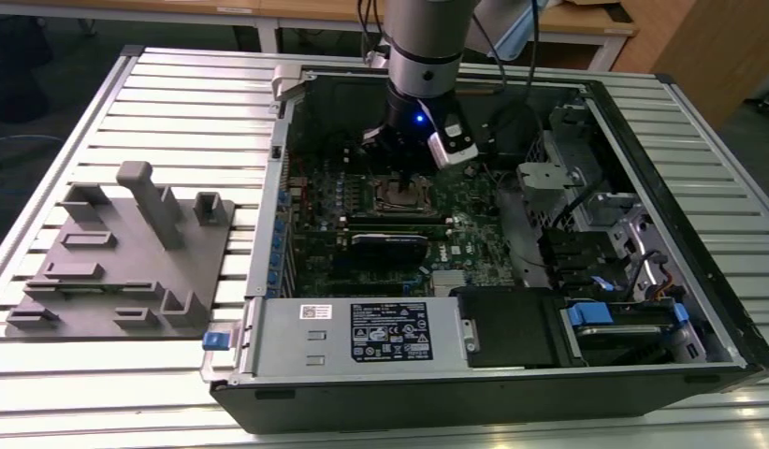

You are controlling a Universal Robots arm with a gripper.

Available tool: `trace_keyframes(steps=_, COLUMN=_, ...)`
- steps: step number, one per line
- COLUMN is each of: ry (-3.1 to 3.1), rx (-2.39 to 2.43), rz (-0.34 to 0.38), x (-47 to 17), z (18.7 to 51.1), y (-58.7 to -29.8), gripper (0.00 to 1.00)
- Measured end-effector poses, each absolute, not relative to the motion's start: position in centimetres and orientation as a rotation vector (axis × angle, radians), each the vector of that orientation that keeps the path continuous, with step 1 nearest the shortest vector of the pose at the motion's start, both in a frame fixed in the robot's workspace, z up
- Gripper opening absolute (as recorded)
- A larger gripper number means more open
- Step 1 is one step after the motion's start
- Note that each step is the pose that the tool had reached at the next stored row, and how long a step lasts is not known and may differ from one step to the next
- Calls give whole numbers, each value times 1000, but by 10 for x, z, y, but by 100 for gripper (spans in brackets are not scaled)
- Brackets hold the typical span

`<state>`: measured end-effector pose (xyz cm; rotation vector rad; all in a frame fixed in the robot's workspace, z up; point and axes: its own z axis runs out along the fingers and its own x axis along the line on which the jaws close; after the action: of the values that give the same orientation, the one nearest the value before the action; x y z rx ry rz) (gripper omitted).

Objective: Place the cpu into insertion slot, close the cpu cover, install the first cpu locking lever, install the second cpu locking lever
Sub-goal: 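Close the cpu cover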

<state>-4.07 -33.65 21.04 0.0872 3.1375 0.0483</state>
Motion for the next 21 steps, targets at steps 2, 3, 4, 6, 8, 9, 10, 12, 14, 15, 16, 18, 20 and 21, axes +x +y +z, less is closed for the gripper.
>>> trace_keyframes(steps=2, ry=3137, rx=87, rz=48, x=-41, z=210, y=-337, gripper=11)
trace_keyframes(steps=3, ry=3137, rx=87, rz=48, x=-41, z=210, y=-337, gripper=11)
trace_keyframes(steps=4, ry=3137, rx=87, rz=49, x=-41, z=210, y=-337, gripper=11)
trace_keyframes(steps=6, ry=3137, rx=87, rz=49, x=-41, z=210, y=-336, gripper=11)
trace_keyframes(steps=8, ry=3137, rx=87, rz=48, x=-41, z=211, y=-337, gripper=11)
trace_keyframes(steps=9, ry=3137, rx=87, rz=48, x=-41, z=211, y=-337, gripper=11)
trace_keyframes(steps=10, ry=3137, rx=87, rz=48, x=-41, z=211, y=-337, gripper=11)
trace_keyframes(steps=12, ry=3137, rx=87, rz=48, x=-43, z=210, y=-337, gripper=11)
trace_keyframes(steps=14, ry=3137, rx=87, rz=48, x=-45, z=210, y=-337, gripper=11)
trace_keyframes(steps=15, ry=3137, rx=87, rz=48, x=-47, z=210, y=-337, gripper=11)
trace_keyframes(steps=16, ry=3137, rx=87, rz=48, x=-48, z=210, y=-337, gripper=11)
trace_keyframes(steps=18, ry=3137, rx=87, rz=48, x=-49, z=210, y=-337, gripper=11)
trace_keyframes(steps=20, ry=3137, rx=87, rz=48, x=-50, z=210, y=-337, gripper=11)
trace_keyframes(steps=21, ry=3137, rx=87, rz=48, x=-51, z=210, y=-337, gripper=11)
